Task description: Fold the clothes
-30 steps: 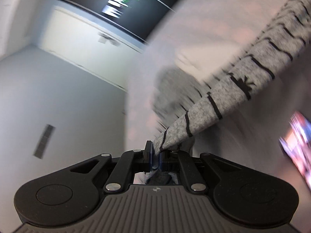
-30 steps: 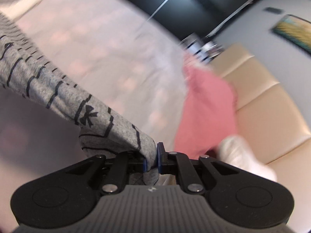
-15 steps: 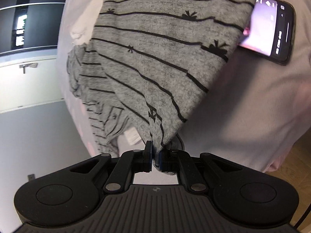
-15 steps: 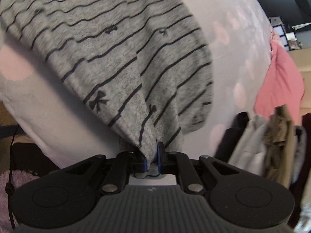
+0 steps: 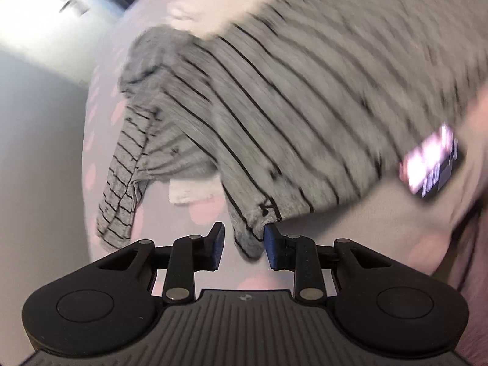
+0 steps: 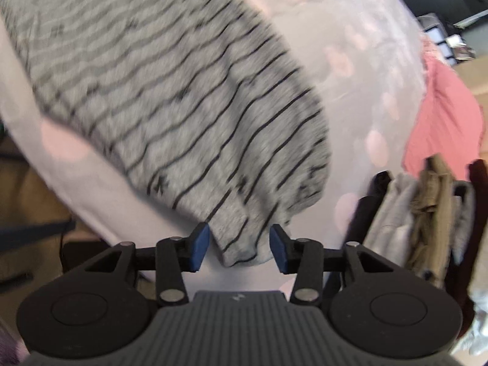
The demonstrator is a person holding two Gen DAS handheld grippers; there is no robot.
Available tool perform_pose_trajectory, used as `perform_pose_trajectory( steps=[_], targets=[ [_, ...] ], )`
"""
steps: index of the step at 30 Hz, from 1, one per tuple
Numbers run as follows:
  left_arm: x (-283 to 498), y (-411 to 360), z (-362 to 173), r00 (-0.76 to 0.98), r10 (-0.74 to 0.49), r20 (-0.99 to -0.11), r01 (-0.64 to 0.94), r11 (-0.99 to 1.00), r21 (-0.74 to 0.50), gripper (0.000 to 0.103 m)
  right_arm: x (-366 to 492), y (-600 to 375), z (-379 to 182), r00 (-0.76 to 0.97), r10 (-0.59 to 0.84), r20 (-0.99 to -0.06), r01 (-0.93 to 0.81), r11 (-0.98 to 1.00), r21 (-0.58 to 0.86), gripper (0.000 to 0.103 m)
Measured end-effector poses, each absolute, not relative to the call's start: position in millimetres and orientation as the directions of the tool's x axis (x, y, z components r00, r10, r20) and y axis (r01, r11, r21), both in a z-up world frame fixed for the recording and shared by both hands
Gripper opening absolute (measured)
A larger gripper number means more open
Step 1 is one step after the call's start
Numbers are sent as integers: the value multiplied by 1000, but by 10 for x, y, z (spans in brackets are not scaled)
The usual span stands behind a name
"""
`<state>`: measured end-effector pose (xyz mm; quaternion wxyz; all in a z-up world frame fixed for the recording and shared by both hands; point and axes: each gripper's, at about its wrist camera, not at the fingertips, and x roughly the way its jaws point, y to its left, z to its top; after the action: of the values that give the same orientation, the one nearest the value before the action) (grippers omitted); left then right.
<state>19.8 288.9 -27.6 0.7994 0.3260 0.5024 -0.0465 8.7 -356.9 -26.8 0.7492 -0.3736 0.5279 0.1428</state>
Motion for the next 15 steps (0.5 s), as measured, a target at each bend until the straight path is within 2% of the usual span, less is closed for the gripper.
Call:
perform_pose_trajectory(
  steps=[3, 5, 7, 11, 15],
  targets=[
    [356, 2983, -31, 546, 161, -822, 321, 866, 383, 30, 234, -3556, -64, 457, -158, -875, -542, 730, -415, 49],
    [481, 3010, 92, 586, 107, -803, 275, 906, 321, 37, 339, -3566, 12, 481, -153, -863, -499, 762, -413, 49],
    [664, 3067, 170, 614, 78, -785, 222, 938, 267, 39, 463, -3581, 54, 503, -163, -849, -445, 793, -416, 49],
    [1046, 3127, 166, 653, 128, -746, 54, 975, 214, 39, 661, -3564, 140, 530, -174, -830, -345, 850, -398, 49],
    [1501, 3289, -121, 634, 184, -751, -101, 983, 156, 39, 802, -3582, 119, 543, -172, -822, -311, 868, -387, 50]
  ],
)
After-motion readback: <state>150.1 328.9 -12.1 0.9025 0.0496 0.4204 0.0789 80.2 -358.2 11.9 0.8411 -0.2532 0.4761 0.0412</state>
